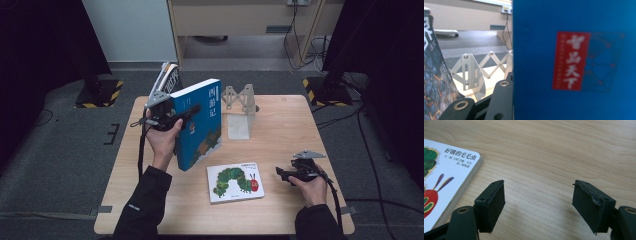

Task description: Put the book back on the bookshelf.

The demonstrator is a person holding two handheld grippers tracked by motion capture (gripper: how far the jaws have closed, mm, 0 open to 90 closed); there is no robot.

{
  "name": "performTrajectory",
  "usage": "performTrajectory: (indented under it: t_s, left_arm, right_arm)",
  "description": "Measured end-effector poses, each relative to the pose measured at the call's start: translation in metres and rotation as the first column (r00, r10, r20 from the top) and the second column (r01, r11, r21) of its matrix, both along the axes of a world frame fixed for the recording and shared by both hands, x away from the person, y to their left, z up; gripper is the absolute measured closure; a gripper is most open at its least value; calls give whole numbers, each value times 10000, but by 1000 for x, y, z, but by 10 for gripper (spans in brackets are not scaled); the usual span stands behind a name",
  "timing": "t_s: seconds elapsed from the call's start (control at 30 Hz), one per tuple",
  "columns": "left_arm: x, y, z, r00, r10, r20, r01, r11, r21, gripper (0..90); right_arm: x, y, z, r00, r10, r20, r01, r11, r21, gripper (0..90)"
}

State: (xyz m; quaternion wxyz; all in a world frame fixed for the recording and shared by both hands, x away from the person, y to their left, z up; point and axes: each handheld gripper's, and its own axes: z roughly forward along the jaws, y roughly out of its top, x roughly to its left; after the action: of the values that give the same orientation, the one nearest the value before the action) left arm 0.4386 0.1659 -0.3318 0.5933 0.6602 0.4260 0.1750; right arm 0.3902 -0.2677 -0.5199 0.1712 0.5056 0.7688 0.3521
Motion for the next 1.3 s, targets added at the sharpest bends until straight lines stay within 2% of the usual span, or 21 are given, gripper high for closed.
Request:
performTrajectory:
  t_s: [0.13, 0.17, 0.23, 0.33, 0.37, 0.43, 0.53, 0.57, 0.6, 0.67, 0.77, 0.87, 0.97, 1.1, 1.3]
  left_arm:
    - [9, -5, -1, 9996, 281, 29, -281, 9993, 242, 608]
    - [15, -9, -1, 9989, 464, 76, -467, 9978, 477, 608]
    - [20, -13, -2, 9980, 630, 106, -635, 9961, 608, 608]
    - [27, -15, -4, 9971, 760, 89, -764, 9954, 582, 609]
    - [34, -16, -7, 9954, 951, 62, -953, 9948, 362, 608]
    - [40, -17, -10, 9931, 1168, 57, -1169, 9930, 186, 609]
    - [46, -19, -11, 9912, 1324, 88, -1326, 9907, 288, 609]
    - [50, -20, -11, 9893, 1451, 126, -1455, 9886, 394, 609]
    - [55, -25, -11, 9833, 1786, 339, -1803, 9820, 562, 609]
    - [60, -29, -12, 9776, 2008, 625, -2052, 9760, 732, 608]
    - [64, -32, -13, 9759, 2074, 675, -2124, 9741, 777, 608]
    - [69, -35, -19, 9741, 2185, 589, -2219, 9733, 582, 609]
    - [76, -41, -26, 9690, 2406, 562, -2435, 9685, 526, 608]
    - [82, -47, -31, 9702, 2376, 473, -2406, 9680, 712, 608]
    - [90, -50, -40, 9659, 2570, 326, -2584, 9649, 471, 608]
  right_arm:
    - [2, 0, -2, 10000, 36, 57, -35, 10000, -50, 259]
    - [2, -1, -2, 10000, 63, 76, -62, 10000, -65, 257]
    - [3, -1, -3, 9999, 66, 134, -65, 9999, -90, 257]
    - [4, -1, -3, 9997, 139, 180, -136, 9997, -178, 257]
    - [4, -1, -3, 9996, 146, 224, -141, 9997, -209, 257]
    - [4, 0, -3, 9996, 161, 234, -157, 9998, -150, 259]
    - [4, -1, -3, 9995, 216, 236, -212, 9997, -153, 261]
    - [4, -1, -3, 9995, 216, 236, -212, 9997, -153, 261]
    - [4, 0, -3, 9995, 216, 214, -213, 9997, -135, 262]
    - [4, -1, -3, 9993, 256, 265, -253, 9996, -114, 263]
    - [5, -1, -4, 9992, 255, 303, -250, 9995, -176, 263]
    - [4, -1, -4, 9992, 280, 287, -274, 9994, -227, 263]
    - [4, -3, -5, 9992, 218, 332, -210, 9995, -246, 257]
    - [5, -3, -7, 9997, 129, 193, -123, 9994, -316, 242]
    - [5, -5, -11, 9999, -123, 111, 129, 9982, -581, 200]
